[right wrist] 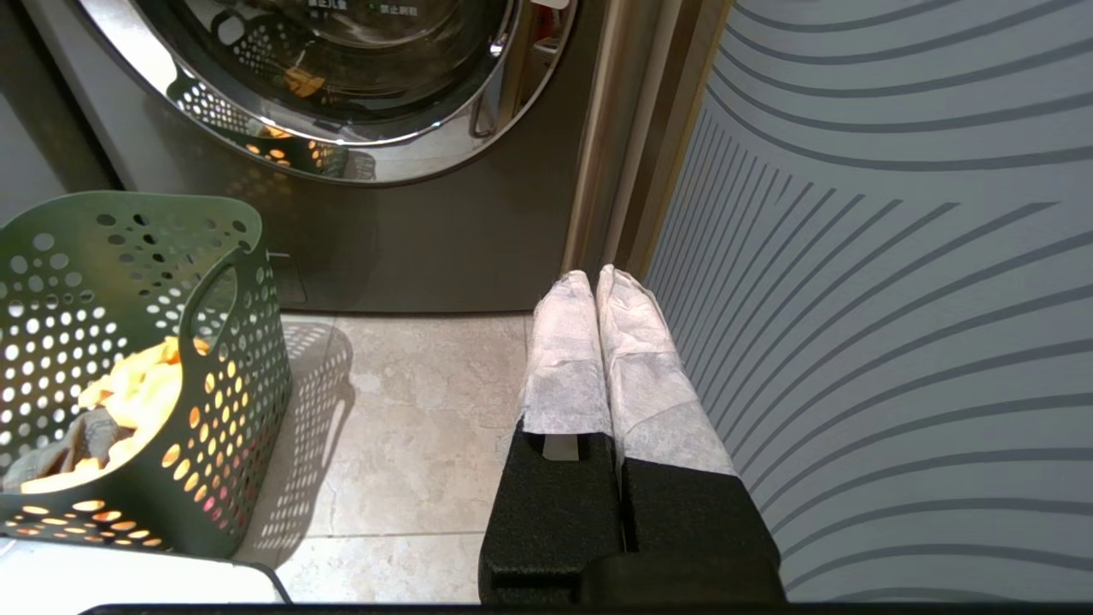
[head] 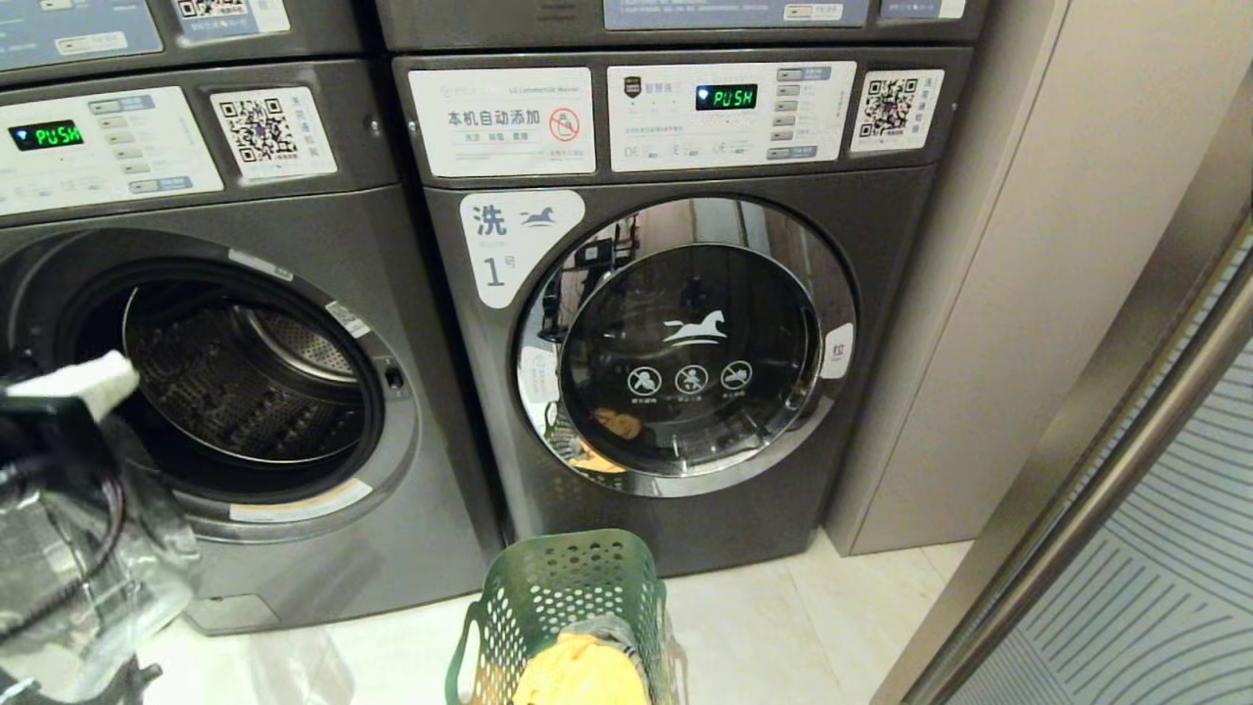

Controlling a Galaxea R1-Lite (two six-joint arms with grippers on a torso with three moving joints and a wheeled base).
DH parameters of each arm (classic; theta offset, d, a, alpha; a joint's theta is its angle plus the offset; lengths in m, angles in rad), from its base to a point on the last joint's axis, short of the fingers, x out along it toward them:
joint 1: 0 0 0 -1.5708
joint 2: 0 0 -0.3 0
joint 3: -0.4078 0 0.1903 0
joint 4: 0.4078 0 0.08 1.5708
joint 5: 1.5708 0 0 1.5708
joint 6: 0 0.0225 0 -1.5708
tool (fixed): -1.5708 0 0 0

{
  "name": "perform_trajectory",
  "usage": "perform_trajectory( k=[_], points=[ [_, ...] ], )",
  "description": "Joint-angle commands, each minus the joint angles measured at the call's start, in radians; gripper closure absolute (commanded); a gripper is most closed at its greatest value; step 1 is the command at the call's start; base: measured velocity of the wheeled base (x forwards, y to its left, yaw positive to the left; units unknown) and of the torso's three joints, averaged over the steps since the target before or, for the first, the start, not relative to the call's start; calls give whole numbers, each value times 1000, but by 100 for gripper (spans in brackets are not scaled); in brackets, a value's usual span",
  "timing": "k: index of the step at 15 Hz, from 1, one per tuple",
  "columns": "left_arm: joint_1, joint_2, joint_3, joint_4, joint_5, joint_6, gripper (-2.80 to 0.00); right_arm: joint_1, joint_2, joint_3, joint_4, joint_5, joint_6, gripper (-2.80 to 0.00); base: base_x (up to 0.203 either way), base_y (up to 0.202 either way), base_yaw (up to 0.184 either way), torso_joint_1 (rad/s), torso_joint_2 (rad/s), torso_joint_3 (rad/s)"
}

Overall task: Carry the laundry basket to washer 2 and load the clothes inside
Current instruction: Open the lid of the washing machine

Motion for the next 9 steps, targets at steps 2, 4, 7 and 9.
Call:
perform_trajectory(
  k=[2,4,7,9],
  points=[
    [-72,-132,213,10,75,-4,0,1,2,0,1,0,-1,0,0,0,0,0,0,0],
    [-63,-331,318,58,81,-11,0,1,2,0,1,0,-1,0,0,0,0,0,0,0],
    [-27,-694,427,185,50,-16,0,1,2,0,1,0,-1,0,0,0,0,0,0,0],
    [-24,-916,471,296,6,-16,0,1,2,0,1,0,-1,0,0,0,0,0,0,0]
  ],
)
